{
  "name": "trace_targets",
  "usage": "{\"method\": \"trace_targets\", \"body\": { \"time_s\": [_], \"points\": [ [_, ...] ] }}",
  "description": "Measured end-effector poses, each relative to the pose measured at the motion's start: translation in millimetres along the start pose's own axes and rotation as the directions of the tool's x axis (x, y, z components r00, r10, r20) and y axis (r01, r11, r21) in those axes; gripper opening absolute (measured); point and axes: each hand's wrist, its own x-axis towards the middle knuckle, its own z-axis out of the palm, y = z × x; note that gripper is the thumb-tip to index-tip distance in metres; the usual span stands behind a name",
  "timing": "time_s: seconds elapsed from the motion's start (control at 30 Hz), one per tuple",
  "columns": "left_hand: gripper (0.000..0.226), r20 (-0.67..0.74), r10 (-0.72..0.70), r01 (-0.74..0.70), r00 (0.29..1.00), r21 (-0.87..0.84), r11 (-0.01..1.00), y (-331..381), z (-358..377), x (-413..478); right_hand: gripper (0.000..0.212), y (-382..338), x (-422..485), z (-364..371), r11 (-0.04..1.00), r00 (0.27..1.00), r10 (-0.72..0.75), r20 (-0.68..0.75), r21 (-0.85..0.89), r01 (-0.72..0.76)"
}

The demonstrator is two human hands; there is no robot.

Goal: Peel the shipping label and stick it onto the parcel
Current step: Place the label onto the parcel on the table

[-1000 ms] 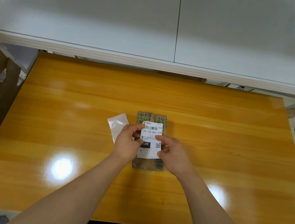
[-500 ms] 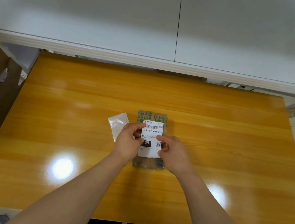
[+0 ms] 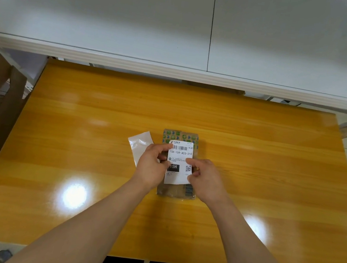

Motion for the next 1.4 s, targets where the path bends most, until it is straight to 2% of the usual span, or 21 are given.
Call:
{"method": "trace_targets", "body": {
  "time_s": [0.43, 0.9, 1.4],
  "points": [
    [0.048, 0.027, 0.080, -0.083, 0.996, 0.126, 0.989, -4.4, -0.2, 1.1, 0.055, -1.7, -0.1, 1.2, 0.998, 1.000, -0.004, 0.012, -0.055, 0.005],
    [0.049, 0.064, 0.093, -0.106, 0.994, 0.226, 0.968, -2.2, 1.3, 3.8, 0.059, -0.4, -2.1, 3.0, 0.997, 1.000, -0.009, 0.023, -0.078, 0.010],
    [0.047, 0.059, 0.099, -0.110, 0.993, 0.217, 0.970, -1.6, 0.4, 3.4, 0.056, -0.1, -1.1, 2.5, 0.998, 0.999, -0.009, 0.045, -0.054, 0.011]
  ]
}}
